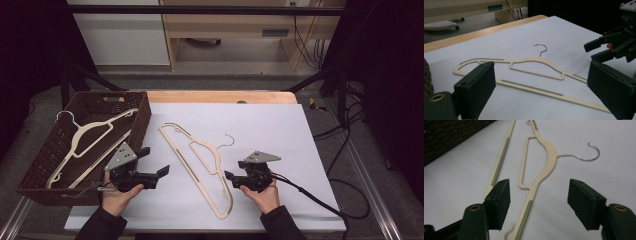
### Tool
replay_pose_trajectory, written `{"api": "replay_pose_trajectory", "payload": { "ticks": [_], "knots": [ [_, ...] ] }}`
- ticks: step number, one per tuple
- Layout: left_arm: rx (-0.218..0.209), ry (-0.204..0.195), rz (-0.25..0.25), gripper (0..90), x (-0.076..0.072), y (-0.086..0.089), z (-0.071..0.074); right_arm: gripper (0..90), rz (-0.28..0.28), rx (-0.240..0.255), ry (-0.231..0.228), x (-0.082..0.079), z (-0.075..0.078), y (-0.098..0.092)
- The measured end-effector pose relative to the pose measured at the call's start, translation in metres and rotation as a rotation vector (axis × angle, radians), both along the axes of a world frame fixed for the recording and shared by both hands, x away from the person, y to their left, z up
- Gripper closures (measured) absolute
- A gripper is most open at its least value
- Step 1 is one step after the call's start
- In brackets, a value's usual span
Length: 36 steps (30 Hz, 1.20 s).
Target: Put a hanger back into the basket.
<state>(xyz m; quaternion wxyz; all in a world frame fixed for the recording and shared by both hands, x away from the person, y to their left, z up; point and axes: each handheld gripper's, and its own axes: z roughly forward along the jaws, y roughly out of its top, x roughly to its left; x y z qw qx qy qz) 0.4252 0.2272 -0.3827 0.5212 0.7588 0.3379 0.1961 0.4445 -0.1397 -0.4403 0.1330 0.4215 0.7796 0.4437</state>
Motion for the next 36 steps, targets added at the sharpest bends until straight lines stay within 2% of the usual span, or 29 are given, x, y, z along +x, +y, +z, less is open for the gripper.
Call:
{"api": "replay_pose_trajectory", "payload": {
  "ticks": [5,9,10,15,20,22,24,27,30,33,36],
  "knots": [
    [0.005,0.009,-0.004,7.9,0.0,-0.003,-0.001,45.1,0.011,-0.041,0.059,0.003,-0.017,0.012],
    [0.011,0.014,-0.009,7.8,0.0,-0.005,-0.003,51.5,0.021,-0.081,0.074,0.004,-0.026,0.021],
    [0.013,0.014,-0.01,7.8,0.0,-0.006,-0.004,52.8,0.03,-0.095,0.064,0.004,-0.029,0.023],
    [0.022,0.018,-0.012,7.7,0.001,-0.008,-0.006,61.5,0.027,-0.136,0.102,0.004,-0.037,0.03],
    [0.021,0.018,-0.009,7.8,0.0,-0.008,-0.005,66.5,0.022,-0.191,0.071,0.002,-0.038,0.034],
    [0.021,0.016,-0.008,7.8,0.0,-0.008,-0.005,73.5,0.02,-0.209,0.064,0.002,-0.037,0.034],
    [0.022,0.016,-0.009,7.8,0.0,-0.008,-0.005,76.9,0.015,-0.208,0.078,0.003,-0.037,0.032],
    [0.025,0.017,-0.009,7.8,-0.001,-0.008,-0.006,77.7,-0.029,-0.175,0.14,0.005,-0.034,0.033],
    [0.028,0.016,-0.011,7.9,-0.002,-0.008,-0.006,78.3,-0.045,-0.187,0.152,0.005,-0.032,0.031],
    [0.029,0.015,-0.016,7.9,-0.003,-0.009,-0.005,78.7,-0.06,-0.22,0.144,0.006,-0.031,0.023],
    [0.031,0.019,-0.017,7.9,-0.002,-0.01,-0.007,78.5,-0.076,-0.211,0.158,0.007,-0.03,0.014]
  ]
}}
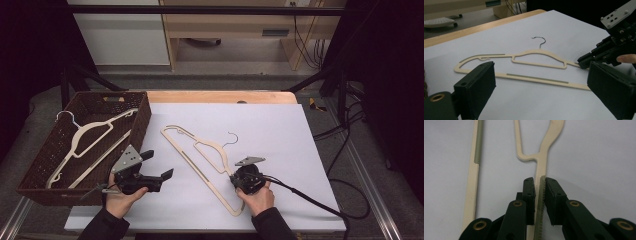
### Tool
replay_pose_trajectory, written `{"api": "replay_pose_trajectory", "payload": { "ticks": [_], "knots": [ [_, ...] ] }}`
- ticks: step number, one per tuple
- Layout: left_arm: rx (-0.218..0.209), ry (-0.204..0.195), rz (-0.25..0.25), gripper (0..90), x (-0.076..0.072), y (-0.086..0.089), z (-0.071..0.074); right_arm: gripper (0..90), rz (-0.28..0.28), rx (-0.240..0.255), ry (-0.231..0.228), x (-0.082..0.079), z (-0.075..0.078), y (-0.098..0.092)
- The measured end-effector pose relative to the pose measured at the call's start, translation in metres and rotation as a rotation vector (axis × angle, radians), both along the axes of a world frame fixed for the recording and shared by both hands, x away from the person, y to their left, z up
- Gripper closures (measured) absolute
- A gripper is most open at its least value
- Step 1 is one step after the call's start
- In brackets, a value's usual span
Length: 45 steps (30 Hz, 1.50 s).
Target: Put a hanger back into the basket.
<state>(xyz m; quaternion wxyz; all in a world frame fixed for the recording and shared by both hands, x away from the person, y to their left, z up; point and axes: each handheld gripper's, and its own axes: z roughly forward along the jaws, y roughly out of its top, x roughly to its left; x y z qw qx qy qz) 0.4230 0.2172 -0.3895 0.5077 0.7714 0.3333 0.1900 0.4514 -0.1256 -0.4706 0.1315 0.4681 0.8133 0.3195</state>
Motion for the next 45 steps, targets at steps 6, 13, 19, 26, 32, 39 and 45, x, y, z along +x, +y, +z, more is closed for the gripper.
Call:
{"api": "replay_pose_trajectory", "payload": {
  "ticks": [6,13,19,26,32,39,45],
  "knots": [
    [0.011,0.008,-0.004,7.9,0.001,-0.004,-0.003,74.5,0.005,-0.001,0.004,-0.002,-0.001,-0.004],
    [0.028,0.026,-0.021,8.0,0.003,-0.015,-0.007,79.4,-0.025,-0.029,-0.004,-0.003,-0.001,0.0],
    [0.043,0.054,-0.037,8.5,0.013,-0.028,-0.008,79.7,-0.029,0.024,-0.003,-0.001,0.001,-0.007],
    [0.052,0.091,-0.032,9.3,0.04,-0.055,-0.008,79.7,-0.001,0.053,-0.072,-0.007,0.018,-0.015],
    [0.062,0.112,-0.039,10.5,0.068,-0.085,-0.009,79.7,0.016,0.077,-0.098,-0.011,0.026,-0.017],
    [0.08,0.148,-0.052,13.2,0.1,-0.113,-0.018,79.7,0.031,0.061,-0.094,-0.012,0.023,-0.016],
    [0.112,0.151,-0.067,16.4,0.116,-0.131,-0.021,79.7,0.06,0.07,-0.141,-0.014,0.028,-0.02]
  ]
}}
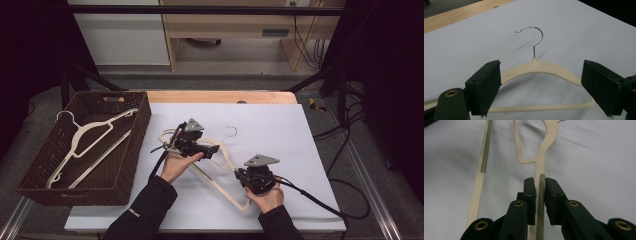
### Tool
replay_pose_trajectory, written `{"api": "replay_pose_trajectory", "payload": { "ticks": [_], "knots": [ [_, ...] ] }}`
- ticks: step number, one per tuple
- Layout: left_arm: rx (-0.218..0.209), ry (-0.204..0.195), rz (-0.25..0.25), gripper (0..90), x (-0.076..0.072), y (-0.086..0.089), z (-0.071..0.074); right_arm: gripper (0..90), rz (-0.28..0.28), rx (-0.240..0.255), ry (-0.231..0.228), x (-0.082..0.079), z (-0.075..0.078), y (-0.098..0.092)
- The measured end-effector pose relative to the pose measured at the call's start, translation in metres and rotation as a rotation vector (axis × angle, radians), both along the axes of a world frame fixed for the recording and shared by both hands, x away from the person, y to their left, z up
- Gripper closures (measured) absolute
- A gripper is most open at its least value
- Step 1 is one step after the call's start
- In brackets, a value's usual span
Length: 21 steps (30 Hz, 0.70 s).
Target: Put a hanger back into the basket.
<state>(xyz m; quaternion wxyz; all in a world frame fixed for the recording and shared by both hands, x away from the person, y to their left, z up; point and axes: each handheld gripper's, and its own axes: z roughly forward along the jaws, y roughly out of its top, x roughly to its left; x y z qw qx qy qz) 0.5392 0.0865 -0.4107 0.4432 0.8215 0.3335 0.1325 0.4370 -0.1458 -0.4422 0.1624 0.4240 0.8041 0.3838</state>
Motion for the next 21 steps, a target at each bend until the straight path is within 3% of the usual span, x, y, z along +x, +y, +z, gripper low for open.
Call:
{"api": "replay_pose_trajectory", "payload": {
  "ticks": [3,9,17,18,21],
  "knots": [
    [-0.011,-0.008,-0.014,18.9,0.004,-0.008,0.0,79.7,-0.015,0.004,0.01,-0.003,0.002,0.001],
    [0.052,-0.003,-0.02,23.0,0.017,-0.024,-0.005,79.7,0.008,-0.015,-0.004,-0.003,0.0,0.0],
    [0.086,0.041,0.001,33.6,0.034,-0.036,-0.018,79.7,0.029,-0.027,-0.028,-0.005,0.0,-0.001],
    [0.087,0.045,0.001,35.5,0.035,-0.037,-0.019,79.7,0.02,-0.019,-0.01,-0.006,0.001,0.0],
    [0.096,0.044,0.0,42.3,0.036,-0.042,-0.023,79.7,0.024,-0.025,-0.012,-0.007,0.002,0.0]
  ]
}}
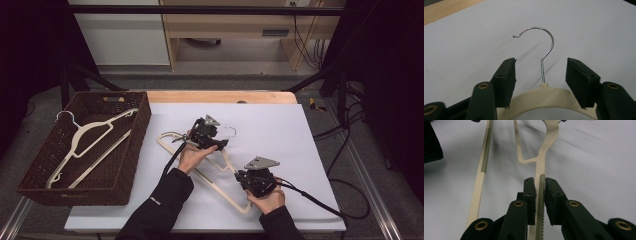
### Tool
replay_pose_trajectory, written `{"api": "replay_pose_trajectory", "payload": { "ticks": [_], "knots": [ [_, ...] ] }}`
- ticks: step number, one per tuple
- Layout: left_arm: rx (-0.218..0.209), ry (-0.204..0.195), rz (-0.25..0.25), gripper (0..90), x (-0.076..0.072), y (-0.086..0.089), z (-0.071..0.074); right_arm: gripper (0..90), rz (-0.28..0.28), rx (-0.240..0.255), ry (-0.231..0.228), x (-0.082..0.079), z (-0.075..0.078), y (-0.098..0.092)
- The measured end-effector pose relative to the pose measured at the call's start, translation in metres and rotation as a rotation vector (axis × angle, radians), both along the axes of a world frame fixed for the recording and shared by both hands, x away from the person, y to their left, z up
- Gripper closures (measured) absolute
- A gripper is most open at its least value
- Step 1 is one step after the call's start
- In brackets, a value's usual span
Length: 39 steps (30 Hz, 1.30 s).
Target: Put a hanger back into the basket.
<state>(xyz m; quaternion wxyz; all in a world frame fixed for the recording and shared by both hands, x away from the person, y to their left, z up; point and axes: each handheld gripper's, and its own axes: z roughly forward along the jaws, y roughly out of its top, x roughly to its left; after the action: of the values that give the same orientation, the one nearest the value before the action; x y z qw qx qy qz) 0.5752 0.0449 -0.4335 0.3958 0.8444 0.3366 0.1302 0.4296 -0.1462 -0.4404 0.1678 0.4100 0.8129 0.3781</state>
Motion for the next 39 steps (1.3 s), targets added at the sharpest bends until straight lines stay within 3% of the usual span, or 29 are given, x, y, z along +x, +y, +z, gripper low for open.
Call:
{"api": "replay_pose_trajectory", "payload": {
  "ticks": [4,8,16,18,20,23,34,38,39],
  "knots": [
    [0.005,-0.003,0.009,51.1,0.002,-0.006,-0.005,79.7,0.006,-0.001,-0.003,-0.001,-0.001,0.0],
    [0.03,0.031,0.015,60.5,0.004,-0.008,-0.009,79.7,0.021,0.002,-0.013,-0.001,0.0,-0.001],
    [0.007,0.069,0.01,84.0,0.006,-0.01,-0.015,79.6,0.022,0.002,-0.002,-0.002,-0.001,-0.002],
    [0.023,0.061,0.009,85.4,0.005,-0.011,-0.014,79.6,0.029,0.001,-0.012,-0.001,-0.002,-0.002],
    [0.034,0.062,0.008,86.4,0.004,-0.01,-0.012,79.6,0.014,0.014,0.011,-0.002,-0.001,-0.001],
    [0.029,0.04,0.018,87.4,0.001,-0.009,-0.009,79.6,0.03,0.015,0.01,-0.001,-0.002,-0.003],
    [-0.018,-0.003,0.036,88.8,-0.011,0.001,0.004,80.1,0.023,0.052,0.067,0.003,-0.011,-0.006],
    [-0.029,-0.018,0.05,88.8,-0.018,0.009,0.008,75.4,0.034,0.107,0.085,0.005,-0.011,-0.008],
    [-0.058,-0.026,0.059,88.8,-0.021,0.01,0.008,75.4,0.034,0.107,0.085,0.005,-0.011,-0.008]
  ]
}}
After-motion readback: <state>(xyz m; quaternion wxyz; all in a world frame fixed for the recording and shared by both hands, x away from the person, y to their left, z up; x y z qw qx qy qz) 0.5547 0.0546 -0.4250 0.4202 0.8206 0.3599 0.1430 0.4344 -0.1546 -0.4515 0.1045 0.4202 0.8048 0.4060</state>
